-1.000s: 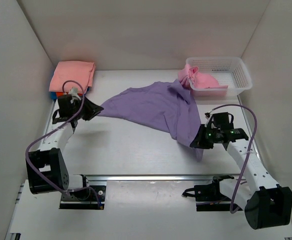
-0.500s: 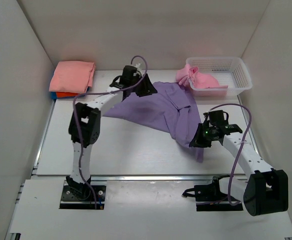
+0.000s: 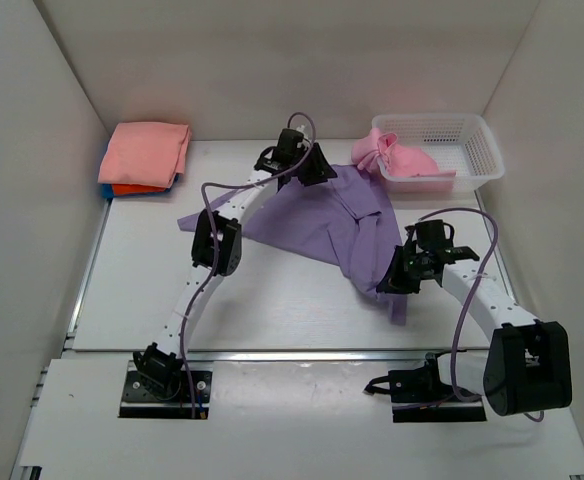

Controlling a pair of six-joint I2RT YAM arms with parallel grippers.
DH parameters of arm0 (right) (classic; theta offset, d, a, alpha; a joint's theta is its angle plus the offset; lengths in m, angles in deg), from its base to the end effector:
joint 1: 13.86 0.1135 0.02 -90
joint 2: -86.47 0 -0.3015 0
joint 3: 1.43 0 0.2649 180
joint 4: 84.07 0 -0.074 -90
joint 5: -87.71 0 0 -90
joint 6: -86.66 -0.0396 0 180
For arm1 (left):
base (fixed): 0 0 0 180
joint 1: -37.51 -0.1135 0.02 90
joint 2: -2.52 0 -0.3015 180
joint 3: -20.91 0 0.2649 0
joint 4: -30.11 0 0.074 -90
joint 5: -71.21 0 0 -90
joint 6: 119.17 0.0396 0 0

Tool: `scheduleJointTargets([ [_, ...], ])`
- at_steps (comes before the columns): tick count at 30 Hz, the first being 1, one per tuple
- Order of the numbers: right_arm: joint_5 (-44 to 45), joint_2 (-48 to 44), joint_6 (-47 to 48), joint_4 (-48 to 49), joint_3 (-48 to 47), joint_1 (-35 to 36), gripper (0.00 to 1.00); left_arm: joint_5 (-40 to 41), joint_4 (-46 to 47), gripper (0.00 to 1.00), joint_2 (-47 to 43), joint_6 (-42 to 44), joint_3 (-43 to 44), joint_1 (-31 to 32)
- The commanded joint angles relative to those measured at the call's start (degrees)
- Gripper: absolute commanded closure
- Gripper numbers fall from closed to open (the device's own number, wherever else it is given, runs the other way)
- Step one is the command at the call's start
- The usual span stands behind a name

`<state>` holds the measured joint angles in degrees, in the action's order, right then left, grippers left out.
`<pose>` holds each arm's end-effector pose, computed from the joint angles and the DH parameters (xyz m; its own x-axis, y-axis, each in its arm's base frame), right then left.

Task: Fold and stack the t-shirts
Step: Flatten out the tshirt

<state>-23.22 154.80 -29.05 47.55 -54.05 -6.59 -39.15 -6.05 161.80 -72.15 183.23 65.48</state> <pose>0.2087 0.0409 0.2221 -0.9224 0.2908 -0.2543 0.1411 0.8664 0.4791 0.5761 -0.3215 0.1735 -0.8283 -0.2838 -0.4831 0.1810 0.6805 -0.7101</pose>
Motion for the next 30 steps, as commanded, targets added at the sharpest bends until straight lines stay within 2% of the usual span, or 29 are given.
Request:
scheduleJointTargets([
  [1, -0.34, 0.83, -0.39, 2.6, -0.55, -0.76, 1.0, -0.82, -0.68, 0.49, -1.6, -2.11, -1.28, 1.3],
  [5, -0.69, 2.15, -0.56, 3.47, -0.64, -0.33, 1.0, 0.41, 2.33, 0.48, -4.07, -1.75, -7.9, 1.74],
  [12, -1.57, 2.68, -1.7, 5.14, 0.67, 0.38, 1.0, -0.2, 1.8, 0.47, 0.67, -3.59, -1.93, 2.18],
  [22, -2.19, 3.04, -1.09, 5.58, 0.94, -0.58, 1.0, -0.64, 6.98, 0.48, 1.99, -7.37, -3.16, 3.06],
  [30, -2.36, 2.6, -1.27, 5.93, 0.59, -0.5, 1.0, -0.47, 5.15, 0.47, 3.93, -7.56, -2.45, 3.41],
])
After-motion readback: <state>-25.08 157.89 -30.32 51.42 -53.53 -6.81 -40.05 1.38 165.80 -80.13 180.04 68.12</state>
